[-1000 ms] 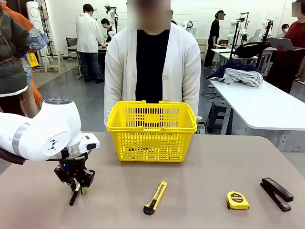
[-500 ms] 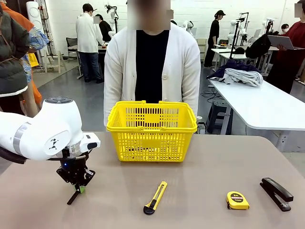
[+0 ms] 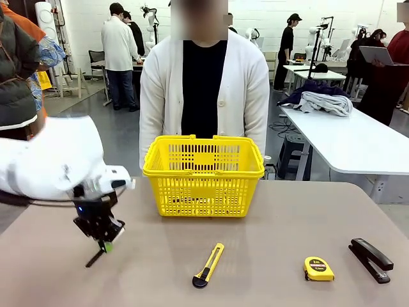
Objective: Place the items the person wants into the basket.
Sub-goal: Pick up the item the person points to and place it in the Market Basket.
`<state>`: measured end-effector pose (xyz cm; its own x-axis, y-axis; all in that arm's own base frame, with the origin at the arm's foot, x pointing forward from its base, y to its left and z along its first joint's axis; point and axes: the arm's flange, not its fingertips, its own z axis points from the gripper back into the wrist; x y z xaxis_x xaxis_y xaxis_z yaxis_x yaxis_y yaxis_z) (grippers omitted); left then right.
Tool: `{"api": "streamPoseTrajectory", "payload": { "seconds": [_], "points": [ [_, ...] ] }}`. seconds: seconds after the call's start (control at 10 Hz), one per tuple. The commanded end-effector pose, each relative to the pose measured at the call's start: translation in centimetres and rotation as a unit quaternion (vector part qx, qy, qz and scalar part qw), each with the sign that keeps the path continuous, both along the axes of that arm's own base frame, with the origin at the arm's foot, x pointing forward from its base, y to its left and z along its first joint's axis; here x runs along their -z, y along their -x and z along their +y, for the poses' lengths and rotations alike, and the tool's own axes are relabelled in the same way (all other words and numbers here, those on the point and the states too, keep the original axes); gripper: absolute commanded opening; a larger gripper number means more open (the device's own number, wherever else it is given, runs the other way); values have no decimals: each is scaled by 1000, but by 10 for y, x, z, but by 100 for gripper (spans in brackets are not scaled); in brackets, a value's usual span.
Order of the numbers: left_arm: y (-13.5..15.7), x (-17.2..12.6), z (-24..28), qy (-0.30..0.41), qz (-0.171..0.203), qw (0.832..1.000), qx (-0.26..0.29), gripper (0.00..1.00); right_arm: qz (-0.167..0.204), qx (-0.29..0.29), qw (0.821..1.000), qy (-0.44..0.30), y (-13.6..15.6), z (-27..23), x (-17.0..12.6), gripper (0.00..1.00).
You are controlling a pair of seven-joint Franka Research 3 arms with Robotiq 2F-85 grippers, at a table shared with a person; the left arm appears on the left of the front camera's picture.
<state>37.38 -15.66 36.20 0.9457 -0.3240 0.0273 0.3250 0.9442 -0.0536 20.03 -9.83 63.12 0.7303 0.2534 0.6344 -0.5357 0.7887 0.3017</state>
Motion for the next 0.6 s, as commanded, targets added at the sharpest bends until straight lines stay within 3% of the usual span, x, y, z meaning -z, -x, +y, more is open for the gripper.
{"api": "streamPoseTrajectory", "payload": {
  "seconds": [0.0,0.1,0.2,0.5],
  "points": [
    [49,-120,25,17,4,997,71,0,0,-7,1000,-5,0,1,1,100],
    [53,-164,31,27,2,997,76,0,0,-7,1000,-5,0,1,1,100],
    [55,-189,34,23,-5,997,73,0,0,-7,1000,-5,0,1,1,100],
    [60,-224,32,7,-17,997,74,0,0,-7,1000,-5,0,1,1,100]
  ]
}}
